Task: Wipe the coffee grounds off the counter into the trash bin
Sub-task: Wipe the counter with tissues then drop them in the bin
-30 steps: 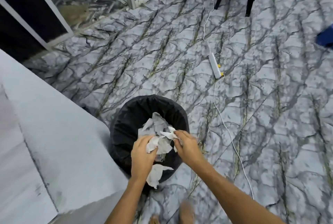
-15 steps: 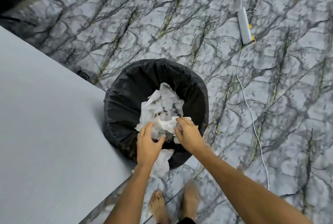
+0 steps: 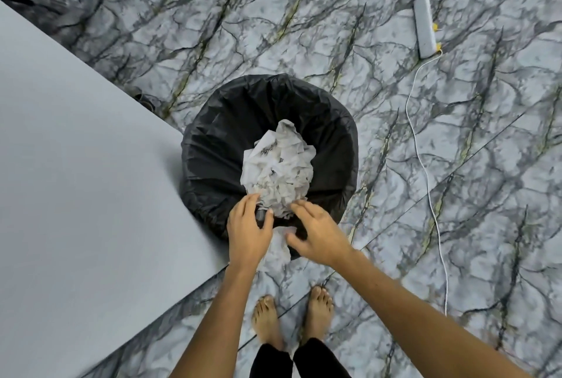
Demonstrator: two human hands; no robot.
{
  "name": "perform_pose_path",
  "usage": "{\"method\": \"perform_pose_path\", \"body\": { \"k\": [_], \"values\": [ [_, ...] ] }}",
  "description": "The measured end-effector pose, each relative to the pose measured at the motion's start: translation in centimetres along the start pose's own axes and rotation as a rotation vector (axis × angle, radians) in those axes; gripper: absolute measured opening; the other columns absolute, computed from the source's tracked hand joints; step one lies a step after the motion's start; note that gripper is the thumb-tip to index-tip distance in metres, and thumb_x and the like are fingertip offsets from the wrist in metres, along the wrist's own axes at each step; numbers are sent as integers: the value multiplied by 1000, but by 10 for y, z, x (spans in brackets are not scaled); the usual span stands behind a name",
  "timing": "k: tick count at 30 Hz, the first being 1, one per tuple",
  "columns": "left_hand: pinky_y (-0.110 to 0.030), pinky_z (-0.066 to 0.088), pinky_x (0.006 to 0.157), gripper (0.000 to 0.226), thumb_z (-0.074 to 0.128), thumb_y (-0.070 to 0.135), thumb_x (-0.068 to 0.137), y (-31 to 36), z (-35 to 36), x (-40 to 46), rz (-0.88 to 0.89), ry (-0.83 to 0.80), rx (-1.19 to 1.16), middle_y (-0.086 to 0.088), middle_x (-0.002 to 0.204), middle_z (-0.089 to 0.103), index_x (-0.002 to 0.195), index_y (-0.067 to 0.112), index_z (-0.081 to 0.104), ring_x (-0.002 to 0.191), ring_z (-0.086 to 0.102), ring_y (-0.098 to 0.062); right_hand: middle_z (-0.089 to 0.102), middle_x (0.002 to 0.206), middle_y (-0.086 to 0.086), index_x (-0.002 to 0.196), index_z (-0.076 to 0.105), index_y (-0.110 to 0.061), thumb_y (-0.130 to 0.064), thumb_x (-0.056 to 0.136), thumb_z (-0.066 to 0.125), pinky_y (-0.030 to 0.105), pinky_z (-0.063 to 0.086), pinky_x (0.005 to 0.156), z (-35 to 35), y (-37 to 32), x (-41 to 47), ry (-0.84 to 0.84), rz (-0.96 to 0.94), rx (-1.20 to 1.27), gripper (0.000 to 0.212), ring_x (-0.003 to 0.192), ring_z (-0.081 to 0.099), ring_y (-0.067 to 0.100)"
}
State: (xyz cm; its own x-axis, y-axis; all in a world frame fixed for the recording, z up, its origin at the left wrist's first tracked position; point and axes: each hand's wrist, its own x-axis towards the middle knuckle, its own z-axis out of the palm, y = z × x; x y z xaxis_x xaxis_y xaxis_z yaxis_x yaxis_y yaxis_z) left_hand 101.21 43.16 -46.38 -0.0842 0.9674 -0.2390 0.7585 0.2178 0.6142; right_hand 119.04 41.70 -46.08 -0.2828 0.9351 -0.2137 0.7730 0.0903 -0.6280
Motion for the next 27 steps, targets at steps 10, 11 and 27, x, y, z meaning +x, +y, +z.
{"method": "perform_pose_path", "body": {
  "k": [10, 11, 27],
  "values": [
    [-45, 33, 114, 59, 47, 51, 88, -14, -13, -62, 181, -74, 99, 3, 144, 52, 138, 21, 55, 136, 42, -17, 57, 134, 1, 132, 54, -13, -60, 87, 42, 49, 30, 113, 27, -19, -50, 76, -10, -235, 67, 131, 46, 19],
    [-48, 29, 116, 61, 44, 53, 88, -17, -13, -70, 171, -105, 123, 5, 147, 49, 141, 25, 52, 140, 37, -16, 58, 134, 1, 131, 55, -13, -60, 87, 42, 50, 30, 113, 29, -20, -51, 80, -10, -247, 66, 131, 47, 19],
    [-48, 25, 120, 61, 39, 49, 96, -43, -10, -73, 99, -86, 148, -3, 154, 42, 144, 14, 49, 149, 23, -21, 70, 100, -6, 99, 69, -20, -29, 90, 43, 37, 35, 101, 43, -21, -37, 212, -25, -268, 30, 98, 63, 18]
  ]
}}
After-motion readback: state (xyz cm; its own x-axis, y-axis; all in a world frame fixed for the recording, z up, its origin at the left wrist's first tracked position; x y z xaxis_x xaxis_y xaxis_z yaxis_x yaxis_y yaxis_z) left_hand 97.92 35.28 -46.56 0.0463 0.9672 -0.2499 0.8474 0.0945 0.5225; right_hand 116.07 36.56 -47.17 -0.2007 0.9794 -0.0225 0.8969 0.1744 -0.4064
